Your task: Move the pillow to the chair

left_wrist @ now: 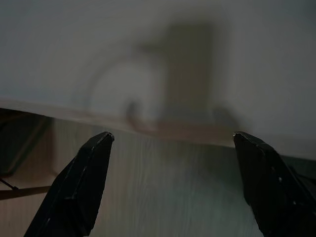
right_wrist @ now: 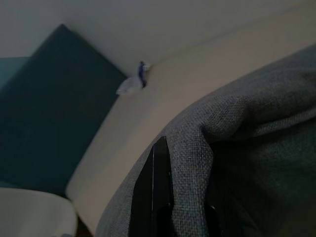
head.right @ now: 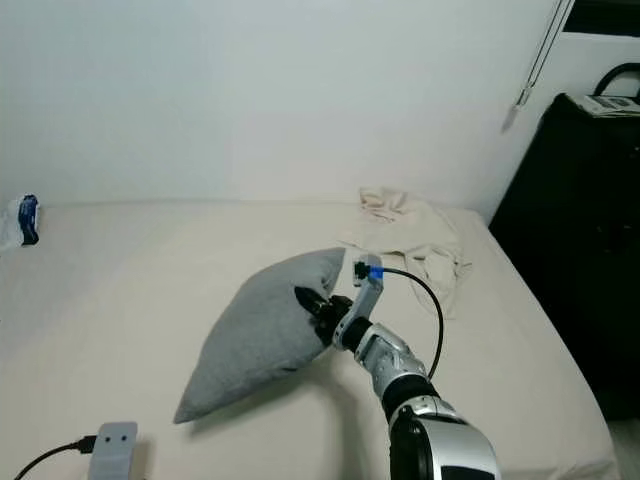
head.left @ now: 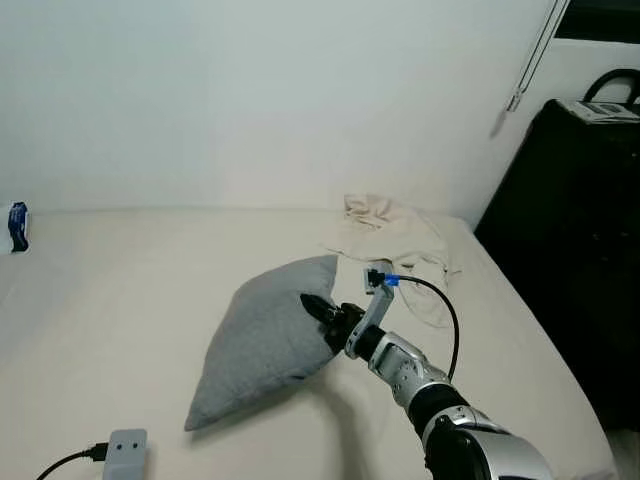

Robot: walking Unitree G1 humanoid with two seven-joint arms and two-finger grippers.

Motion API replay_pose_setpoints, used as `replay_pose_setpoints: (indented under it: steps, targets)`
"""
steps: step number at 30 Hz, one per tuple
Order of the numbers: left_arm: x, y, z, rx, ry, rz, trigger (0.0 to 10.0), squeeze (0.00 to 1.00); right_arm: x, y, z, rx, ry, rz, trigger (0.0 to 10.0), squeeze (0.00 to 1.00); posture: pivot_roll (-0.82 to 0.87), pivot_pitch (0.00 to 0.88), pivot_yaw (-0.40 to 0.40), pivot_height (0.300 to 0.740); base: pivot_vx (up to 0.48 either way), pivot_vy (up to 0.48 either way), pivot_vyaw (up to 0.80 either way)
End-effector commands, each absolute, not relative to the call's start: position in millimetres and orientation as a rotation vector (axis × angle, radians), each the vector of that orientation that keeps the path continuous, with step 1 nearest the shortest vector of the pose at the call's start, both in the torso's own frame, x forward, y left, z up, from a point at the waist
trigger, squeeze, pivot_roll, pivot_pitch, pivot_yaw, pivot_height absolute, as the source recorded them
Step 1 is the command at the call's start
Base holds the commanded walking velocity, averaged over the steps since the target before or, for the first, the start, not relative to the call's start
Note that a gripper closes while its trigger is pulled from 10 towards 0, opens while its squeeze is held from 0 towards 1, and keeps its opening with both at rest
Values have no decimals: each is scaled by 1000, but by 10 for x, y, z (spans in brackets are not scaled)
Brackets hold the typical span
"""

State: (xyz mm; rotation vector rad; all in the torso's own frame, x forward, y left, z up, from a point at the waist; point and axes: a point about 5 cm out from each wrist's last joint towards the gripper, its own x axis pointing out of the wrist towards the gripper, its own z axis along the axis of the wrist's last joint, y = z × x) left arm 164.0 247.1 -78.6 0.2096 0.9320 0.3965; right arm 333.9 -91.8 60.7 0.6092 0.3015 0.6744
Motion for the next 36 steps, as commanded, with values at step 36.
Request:
replay_pose_setpoints:
  steps: [36]
  targets:
    - [1374,2199,-971,289,1070,222,10000,0,2089,-783,-561,313,857,780,10000,0,147,0,-102,724,0,0,748]
